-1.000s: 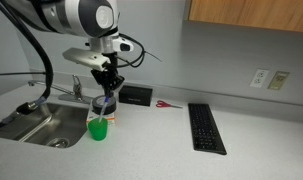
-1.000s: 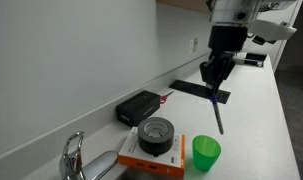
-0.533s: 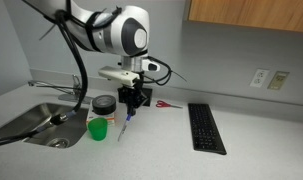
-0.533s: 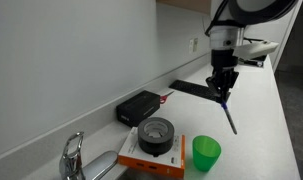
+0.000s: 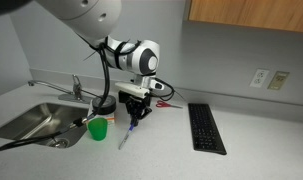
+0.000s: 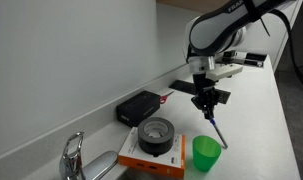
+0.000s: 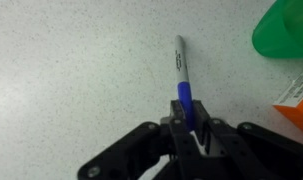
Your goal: Take the blue pen out of the green cup
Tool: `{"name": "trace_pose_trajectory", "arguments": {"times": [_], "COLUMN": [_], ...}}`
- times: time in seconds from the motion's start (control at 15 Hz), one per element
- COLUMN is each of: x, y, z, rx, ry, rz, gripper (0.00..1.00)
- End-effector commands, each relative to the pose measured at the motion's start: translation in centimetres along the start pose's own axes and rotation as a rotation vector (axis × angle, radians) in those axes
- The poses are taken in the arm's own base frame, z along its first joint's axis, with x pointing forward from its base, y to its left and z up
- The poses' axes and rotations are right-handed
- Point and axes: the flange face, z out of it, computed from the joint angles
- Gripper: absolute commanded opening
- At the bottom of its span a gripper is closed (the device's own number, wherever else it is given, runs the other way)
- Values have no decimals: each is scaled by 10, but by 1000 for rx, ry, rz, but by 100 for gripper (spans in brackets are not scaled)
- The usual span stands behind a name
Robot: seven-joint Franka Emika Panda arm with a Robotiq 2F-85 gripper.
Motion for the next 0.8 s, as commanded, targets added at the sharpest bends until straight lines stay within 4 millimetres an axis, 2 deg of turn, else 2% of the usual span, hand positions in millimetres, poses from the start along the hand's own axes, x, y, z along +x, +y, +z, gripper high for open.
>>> {"name": "trace_pose_trajectory", "arguments": {"times": [0.0,0.13,0.6,0.73], "x": [25,30,35,35], "y": [-5,-10,-19,-20], "z": [-9,-13,-30,-34], "rx": [24,30,47,55], "ry": [-17,0,48,54], "rz": [15,9,2,0], "gripper": [40,47,99,100]}}
